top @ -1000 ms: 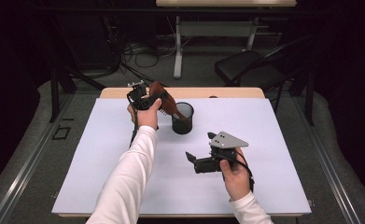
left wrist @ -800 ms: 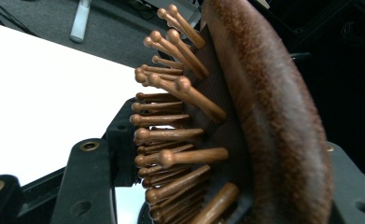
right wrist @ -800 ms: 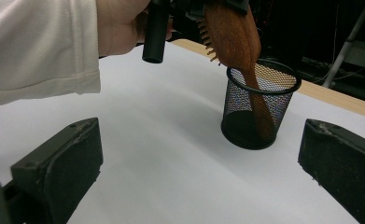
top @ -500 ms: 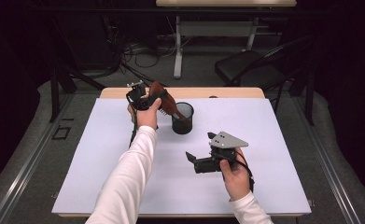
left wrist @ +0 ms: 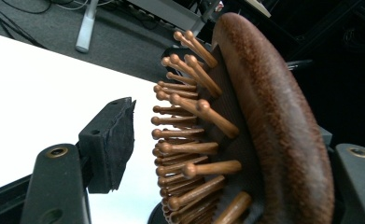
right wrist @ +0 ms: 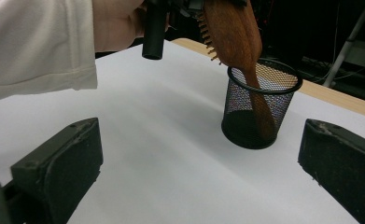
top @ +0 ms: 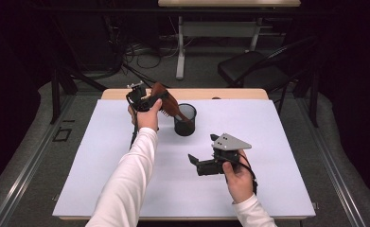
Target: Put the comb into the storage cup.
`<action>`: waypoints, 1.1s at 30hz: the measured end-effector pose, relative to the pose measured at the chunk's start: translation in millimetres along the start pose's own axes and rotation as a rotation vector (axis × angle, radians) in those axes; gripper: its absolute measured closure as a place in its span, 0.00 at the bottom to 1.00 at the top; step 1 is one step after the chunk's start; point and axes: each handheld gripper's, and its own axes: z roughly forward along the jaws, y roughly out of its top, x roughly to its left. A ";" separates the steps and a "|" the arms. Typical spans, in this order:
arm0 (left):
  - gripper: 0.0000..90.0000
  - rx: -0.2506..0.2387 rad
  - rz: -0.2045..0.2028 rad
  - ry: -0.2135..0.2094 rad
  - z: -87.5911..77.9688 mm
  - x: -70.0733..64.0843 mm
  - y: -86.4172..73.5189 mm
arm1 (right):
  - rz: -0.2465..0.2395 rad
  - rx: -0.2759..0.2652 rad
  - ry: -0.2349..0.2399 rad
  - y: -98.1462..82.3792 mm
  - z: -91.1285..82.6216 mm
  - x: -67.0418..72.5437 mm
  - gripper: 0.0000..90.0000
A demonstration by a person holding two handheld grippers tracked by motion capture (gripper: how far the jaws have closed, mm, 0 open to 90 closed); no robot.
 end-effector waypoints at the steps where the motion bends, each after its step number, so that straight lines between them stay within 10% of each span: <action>1: 0.32 -0.005 0.000 -0.001 -0.5 0.1 0.5 | 0.000 -0.001 0.000 -0.1 0.2 0.0 0.00; 33: 0.35 -0.049 0.030 -0.028 -21.5 4.0 17.4 | -0.007 0.005 -0.002 -1.4 1.9 0.8 0.00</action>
